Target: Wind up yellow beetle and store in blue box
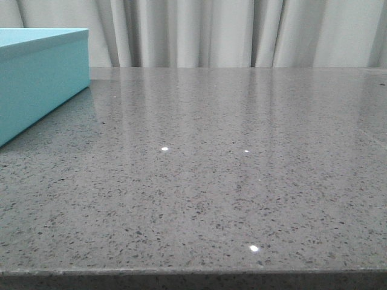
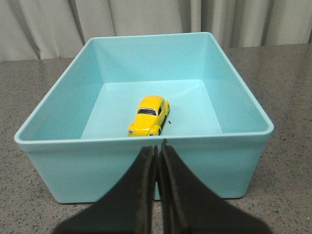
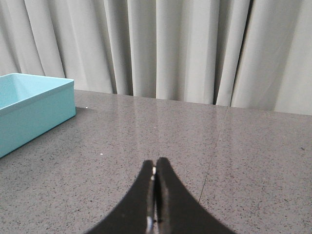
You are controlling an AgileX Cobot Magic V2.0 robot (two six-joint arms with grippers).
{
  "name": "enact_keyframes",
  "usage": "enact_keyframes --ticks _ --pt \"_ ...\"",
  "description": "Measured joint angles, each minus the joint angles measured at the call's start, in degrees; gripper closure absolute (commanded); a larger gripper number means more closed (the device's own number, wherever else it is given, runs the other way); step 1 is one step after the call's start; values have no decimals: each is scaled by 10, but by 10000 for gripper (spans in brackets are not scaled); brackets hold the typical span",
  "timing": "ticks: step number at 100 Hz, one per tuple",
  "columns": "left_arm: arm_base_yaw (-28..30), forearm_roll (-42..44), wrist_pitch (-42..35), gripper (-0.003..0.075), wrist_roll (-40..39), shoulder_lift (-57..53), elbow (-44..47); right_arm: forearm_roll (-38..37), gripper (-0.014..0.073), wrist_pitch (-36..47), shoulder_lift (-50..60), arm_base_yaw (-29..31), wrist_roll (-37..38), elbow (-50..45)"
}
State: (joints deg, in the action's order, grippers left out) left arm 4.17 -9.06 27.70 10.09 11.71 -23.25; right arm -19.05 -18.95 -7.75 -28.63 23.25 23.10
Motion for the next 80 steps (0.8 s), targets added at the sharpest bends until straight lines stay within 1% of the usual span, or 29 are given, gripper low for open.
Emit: enact_keyframes --ticks 41,54,61,68,80 --pt "0 0 0 741 0 0 0 0 662 1 0 0 0 0" --pt "0 0 -2 741 1 -1 14 0 662 1 0 0 0 0" --pt "-1 17 -7 741 1 -7 27 0 662 1 0 0 0 0" --pt "-13 33 -17 741 -6 -19 43 0 662 1 0 0 0 0" --pt "-56 53 -47 741 -28 -46 82 0 662 1 0 0 0 0"
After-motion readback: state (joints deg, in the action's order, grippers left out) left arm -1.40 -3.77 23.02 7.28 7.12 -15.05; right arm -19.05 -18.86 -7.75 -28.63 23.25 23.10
